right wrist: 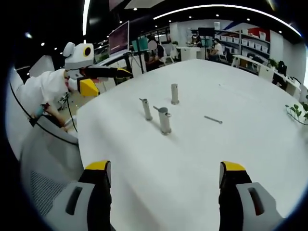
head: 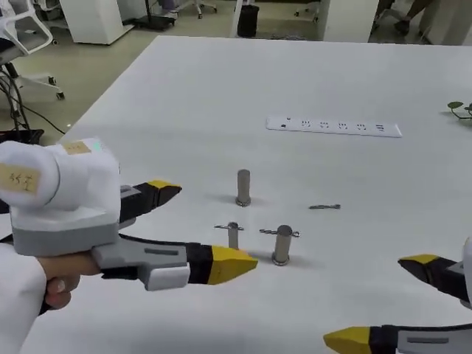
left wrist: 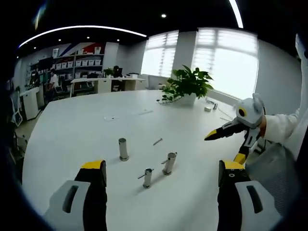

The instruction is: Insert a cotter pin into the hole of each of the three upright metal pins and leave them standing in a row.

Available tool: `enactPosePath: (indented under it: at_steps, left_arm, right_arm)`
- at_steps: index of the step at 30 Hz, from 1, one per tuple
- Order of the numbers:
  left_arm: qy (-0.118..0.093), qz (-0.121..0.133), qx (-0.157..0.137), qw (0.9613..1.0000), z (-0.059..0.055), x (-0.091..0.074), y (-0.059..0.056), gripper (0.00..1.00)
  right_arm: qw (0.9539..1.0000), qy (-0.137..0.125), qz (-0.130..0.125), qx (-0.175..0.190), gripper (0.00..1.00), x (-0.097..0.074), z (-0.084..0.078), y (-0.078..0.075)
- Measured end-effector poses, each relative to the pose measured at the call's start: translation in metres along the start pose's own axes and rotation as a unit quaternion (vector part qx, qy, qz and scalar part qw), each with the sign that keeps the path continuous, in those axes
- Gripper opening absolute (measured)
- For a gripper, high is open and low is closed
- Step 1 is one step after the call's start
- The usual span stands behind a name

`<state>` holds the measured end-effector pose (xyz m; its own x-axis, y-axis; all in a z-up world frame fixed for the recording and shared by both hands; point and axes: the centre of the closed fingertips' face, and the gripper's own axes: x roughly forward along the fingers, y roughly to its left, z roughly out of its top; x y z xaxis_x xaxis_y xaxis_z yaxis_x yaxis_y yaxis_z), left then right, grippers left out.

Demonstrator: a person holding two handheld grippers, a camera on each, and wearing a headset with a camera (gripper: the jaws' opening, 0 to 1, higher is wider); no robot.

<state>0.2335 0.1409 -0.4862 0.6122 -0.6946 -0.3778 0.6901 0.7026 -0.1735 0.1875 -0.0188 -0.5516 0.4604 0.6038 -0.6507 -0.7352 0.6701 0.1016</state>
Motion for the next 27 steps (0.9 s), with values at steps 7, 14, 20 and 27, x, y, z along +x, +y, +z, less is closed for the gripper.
enactPosePath:
  at_steps: [7,14,20,27]
  left_arm:
    - [0.000,0.022,0.019,0.9996,0.014,0.013,0.017,0.96]
    - [-0.032,0.025,-0.019,0.9990,0.037,0.030,0.028,0.95]
    - [-0.026,0.045,0.004,0.9987,0.049,0.048,0.047,0.91]
    - [-0.033,0.039,-0.026,0.9984,0.055,0.066,0.059,0.88]
  right_arm:
    - [0.9997,-0.011,-0.016,0.017,0.95,-0.001,0.001,-0.005]
    - [0.9993,-0.019,-0.025,0.021,0.95,-0.004,-0.001,-0.007]
    - [0.9991,-0.018,-0.026,0.027,0.94,-0.005,-0.004,-0.008]
    - [0.9990,-0.022,-0.026,0.029,0.93,-0.006,-0.004,-0.009]
